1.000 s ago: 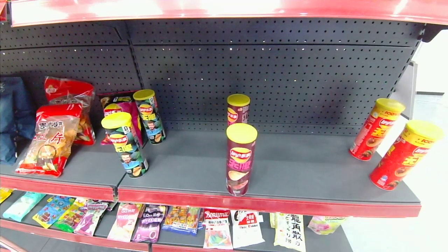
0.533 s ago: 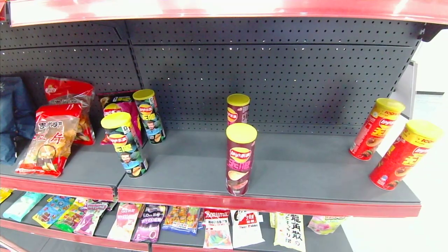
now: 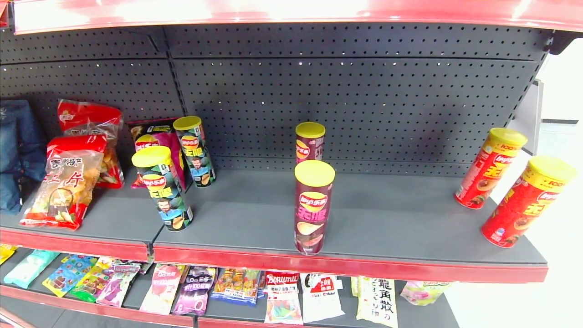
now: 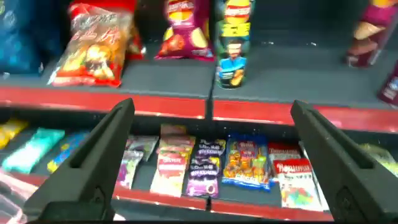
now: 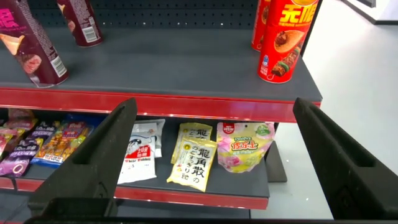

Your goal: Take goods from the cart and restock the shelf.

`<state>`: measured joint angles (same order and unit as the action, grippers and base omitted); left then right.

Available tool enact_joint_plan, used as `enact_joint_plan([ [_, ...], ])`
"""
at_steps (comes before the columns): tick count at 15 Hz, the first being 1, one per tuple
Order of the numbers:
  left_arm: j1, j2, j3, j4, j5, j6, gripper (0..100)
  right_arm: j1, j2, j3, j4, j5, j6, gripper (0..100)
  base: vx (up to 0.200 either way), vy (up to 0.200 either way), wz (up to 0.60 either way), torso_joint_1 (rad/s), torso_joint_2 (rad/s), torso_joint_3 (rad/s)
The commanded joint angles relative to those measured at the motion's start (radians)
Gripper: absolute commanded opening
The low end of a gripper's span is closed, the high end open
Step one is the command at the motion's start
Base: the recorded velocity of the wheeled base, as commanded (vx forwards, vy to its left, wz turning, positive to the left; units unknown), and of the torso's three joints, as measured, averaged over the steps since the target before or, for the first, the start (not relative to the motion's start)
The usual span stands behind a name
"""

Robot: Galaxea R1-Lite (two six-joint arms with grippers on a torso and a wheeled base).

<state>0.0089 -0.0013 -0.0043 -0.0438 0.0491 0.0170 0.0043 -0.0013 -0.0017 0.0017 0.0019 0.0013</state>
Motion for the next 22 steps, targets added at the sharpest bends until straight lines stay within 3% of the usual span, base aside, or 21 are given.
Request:
enact_joint_plan([
  [1, 0.000, 0.001, 0.003, 0.025, -0.152, 0.003, 100, 0.000, 0.001, 0.000, 0.000, 0.001, -0.001, 100, 0.000, 0.000, 0.00, 0.000, 0.00, 0.000],
  [2, 0.000, 0.001, 0.001, 0.045, -0.173, 0.061, 100, 0.000, 0.001, 0.000, 0.000, 0.001, 0.000, 100, 0.000, 0.000, 0.00, 0.000, 0.00, 0.000],
  [3, 0.000, 0.001, 0.001, 0.048, -0.163, 0.046, 100, 0.000, 0.001, 0.000, -0.002, 0.003, 0.000, 100, 0.000, 0.000, 0.00, 0.000, 0.00, 0.000],
  [4, 0.000, 0.001, 0.001, 0.048, -0.124, -0.017, 100, 0.000, 0.001, 0.000, -0.002, 0.004, 0.003, 100, 0.000, 0.000, 0.00, 0.000, 0.00, 0.000],
  [22, 0.000, 0.001, 0.001, 0.048, -0.115, -0.012, 100, 0.000, 0.001, 0.000, -0.002, 0.024, 0.003, 100, 0.000, 0.000, 0.00, 0.000, 0.00, 0.000],
])
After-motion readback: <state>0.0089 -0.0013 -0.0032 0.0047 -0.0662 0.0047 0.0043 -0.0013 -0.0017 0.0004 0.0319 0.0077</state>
